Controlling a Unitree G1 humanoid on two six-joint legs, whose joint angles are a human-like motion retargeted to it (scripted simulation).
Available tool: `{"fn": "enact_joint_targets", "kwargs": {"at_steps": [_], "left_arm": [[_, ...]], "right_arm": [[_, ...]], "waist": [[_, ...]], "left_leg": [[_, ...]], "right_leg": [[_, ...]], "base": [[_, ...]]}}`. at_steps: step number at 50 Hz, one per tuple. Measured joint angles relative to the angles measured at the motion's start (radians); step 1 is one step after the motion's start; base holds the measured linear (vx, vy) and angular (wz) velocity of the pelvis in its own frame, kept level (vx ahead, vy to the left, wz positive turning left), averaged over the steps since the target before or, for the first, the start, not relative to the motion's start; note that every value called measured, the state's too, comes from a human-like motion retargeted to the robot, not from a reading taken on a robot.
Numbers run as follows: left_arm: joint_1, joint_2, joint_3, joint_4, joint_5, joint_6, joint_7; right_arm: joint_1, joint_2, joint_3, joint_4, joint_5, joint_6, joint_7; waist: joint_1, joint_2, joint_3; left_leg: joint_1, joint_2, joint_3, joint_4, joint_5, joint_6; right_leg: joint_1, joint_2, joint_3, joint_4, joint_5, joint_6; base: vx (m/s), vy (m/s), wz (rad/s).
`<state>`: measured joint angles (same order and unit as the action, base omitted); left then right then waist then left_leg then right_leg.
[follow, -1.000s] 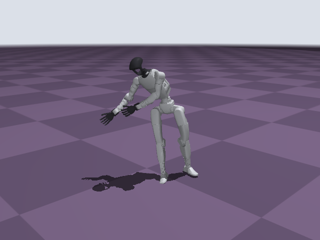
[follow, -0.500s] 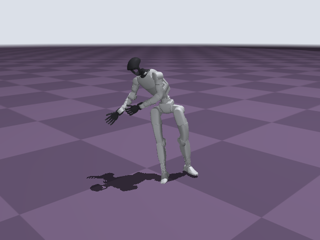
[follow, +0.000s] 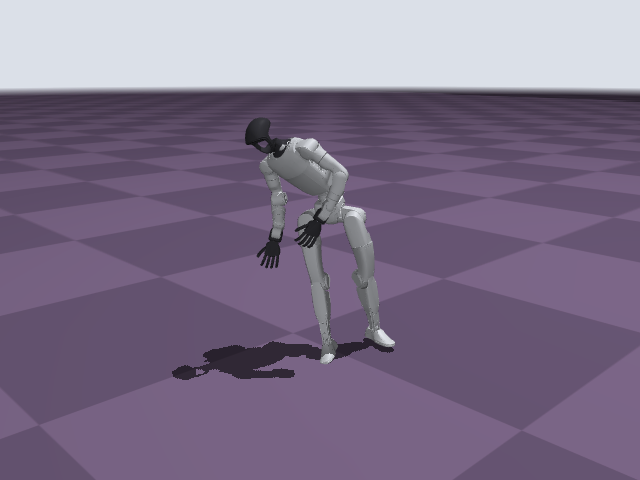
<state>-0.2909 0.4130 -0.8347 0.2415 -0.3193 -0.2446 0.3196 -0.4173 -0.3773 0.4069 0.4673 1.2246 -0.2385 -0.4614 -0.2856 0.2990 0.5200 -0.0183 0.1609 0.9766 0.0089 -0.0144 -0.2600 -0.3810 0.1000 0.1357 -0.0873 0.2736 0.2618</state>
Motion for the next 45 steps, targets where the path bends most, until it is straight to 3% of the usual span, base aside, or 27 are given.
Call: {"fn": "enact_joint_targets", "kwargs": {"at_steps": [5,10,16,21,24,27,33,38,41,45], "left_arm": [[0.059,-0.004,0.022,-0.167,-0.035,-0.019,0.014],[-0.120,-0.286,-0.057,-0.165,-0.049,0.010,0.100],[-0.558,-0.661,-0.092,0.234,-0.186,0.081,0.134],[-0.849,-0.780,0.038,0.578,-0.167,0.130,0.095],[-0.880,-0.770,0.106,0.590,-0.124,0.132,0.039],[-0.773,-0.694,0.117,0.458,-0.116,0.098,-0.039],[-0.320,-0.352,0.013,0.165,-0.131,-0.025,-0.096],[-0.009,-0.127,0.100,0.063,-0.138,-0.049,-0.096],[0.108,-0.103,0.194,-0.017,-0.136,-0.047,-0.088],[0.124,-0.192,0.239,-0.122,-0.083,-0.037,-0.049]], "right_arm": [[-0.011,-0.099,0.023,-0.186,0.029,-0.032,0.016],[-0.173,-0.317,-0.051,-0.095,0.070,-0.036,-0.053],[-0.550,-0.535,-0.079,0.400,-0.099,0.086,-0.090],[-0.755,-0.594,-0.035,0.719,-0.273,0.154,-0.036],[-0.733,-0.569,-0.004,0.710,-0.264,0.156,-0.006],[-0.615,-0.499,0.013,0.566,-0.169,0.110,0.038],[-0.286,-0.167,-0.021,0.262,-0.060,-0.027,0.020],[-0.128,0.093,0.038,0.142,-0.021,-0.015,-0.028],[-0.097,0.130,0.064,0.060,-0.014,-0.011,-0.023],[-0.135,0.014,0.051,-0.044,-0.092,-0.033,-0.034]], "waist": [[0.008,-0.014,0.000],[0.002,-0.052,0.000],[0.001,-0.122,0.000],[-0.009,-0.173,0.000],[-0.010,-0.160,0.000],[-0.008,-0.128,0.000],[0.065,-0.113,0.000],[0.131,-0.097,0.000],[0.150,-0.097,0.000],[0.144,-0.115,0.000]], "left_leg": [[-0.021,-0.006,-0.026,-0.016,0.019,-0.001],[-0.036,-0.010,-0.068,-0.040,0.042,-0.001],[-0.061,-0.012,-0.125,-0.070,0.070,-0.002],[-0.088,-0.013,-0.170,-0.090,0.092,-0.002],[-0.114,-0.012,-0.192,-0.093,0.100,-0.002],[-0.143,-0.009,-0.210,-0.094,0.104,-0.002],[-0.184,0.000,-0.229,-0.095,0.111,-0.002],[-0.211,0.005,-0.245,-0.096,0.117,-0.002],[-0.219,0.005,-0.260,-0.096,0.120,-0.002],[-0.218,0.006,-0.290,-0.096,0.123,-0.002]], "right_leg": [[-0.011,-0.008,-0.029,0.000,0.003,0.000],[-0.012,-0.019,-0.077,0.000,0.004,0.000],[-0.019,-0.029,-0.138,0.000,0.002,0.000],[-0.028,-0.037,-0.183,0.000,-0.001,0.000],[-0.044,-0.042,-0.203,0.000,-0.001,0.000],[-0.065,-0.045,-0.217,0.000,0.000,0.000],[-0.099,-0.040,-0.235,0.000,0.006,0.000],[-0.117,-0.041,-0.256,0.000,0.015,0.000],[-0.116,-0.048,-0.274,0.000,0.019,0.000],[-0.099,-0.059,-0.305,0.000,0.017,0.000]], "base": [[-0.04,-0.01,0.34],[-0.05,-0.01,0.49],[-0.06,0.00,0.51],[-0.04,0.00,0.50],[0.00,-0.02,0.44],[0.02,-0.05,0.37],[0.03,-0.08,0.25],[0.04,-0.04,0.29],[0.05,0.00,0.38],[0.06,0.02,0.44]]}}
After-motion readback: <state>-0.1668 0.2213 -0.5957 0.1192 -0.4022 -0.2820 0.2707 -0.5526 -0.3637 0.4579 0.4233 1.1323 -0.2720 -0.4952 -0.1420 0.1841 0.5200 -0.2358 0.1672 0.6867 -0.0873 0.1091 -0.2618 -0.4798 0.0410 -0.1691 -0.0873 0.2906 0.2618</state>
